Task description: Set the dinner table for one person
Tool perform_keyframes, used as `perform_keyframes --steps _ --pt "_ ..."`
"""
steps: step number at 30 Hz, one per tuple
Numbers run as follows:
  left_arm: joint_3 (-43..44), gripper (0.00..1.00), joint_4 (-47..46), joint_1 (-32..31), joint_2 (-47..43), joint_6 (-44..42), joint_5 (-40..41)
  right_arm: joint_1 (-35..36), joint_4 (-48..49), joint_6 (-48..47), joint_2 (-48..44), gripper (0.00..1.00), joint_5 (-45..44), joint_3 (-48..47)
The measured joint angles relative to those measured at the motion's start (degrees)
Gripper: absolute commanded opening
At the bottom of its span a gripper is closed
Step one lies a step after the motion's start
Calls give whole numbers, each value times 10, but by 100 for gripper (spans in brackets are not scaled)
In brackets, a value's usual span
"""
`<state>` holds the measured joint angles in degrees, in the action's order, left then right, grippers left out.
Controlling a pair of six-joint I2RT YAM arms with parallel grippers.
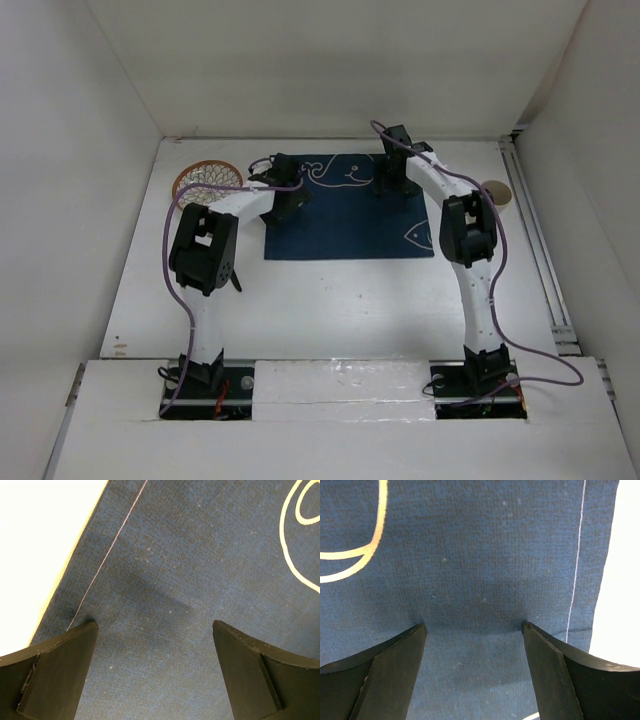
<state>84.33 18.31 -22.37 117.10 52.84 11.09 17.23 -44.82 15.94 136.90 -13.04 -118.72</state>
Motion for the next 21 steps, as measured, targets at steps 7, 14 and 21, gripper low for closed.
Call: perform_keyframes --steps 7,14,21 --pt "15 100 16 3 7 -4 -15 -10 -47 -2 42 84 19 -78" --pt "42 100 36 7 21 -13 -25 -14 -37 -3 33 84 30 -56" --pt "43 100 38 7 23 -16 -31 -14 -30 -3 26 84 30 -45"
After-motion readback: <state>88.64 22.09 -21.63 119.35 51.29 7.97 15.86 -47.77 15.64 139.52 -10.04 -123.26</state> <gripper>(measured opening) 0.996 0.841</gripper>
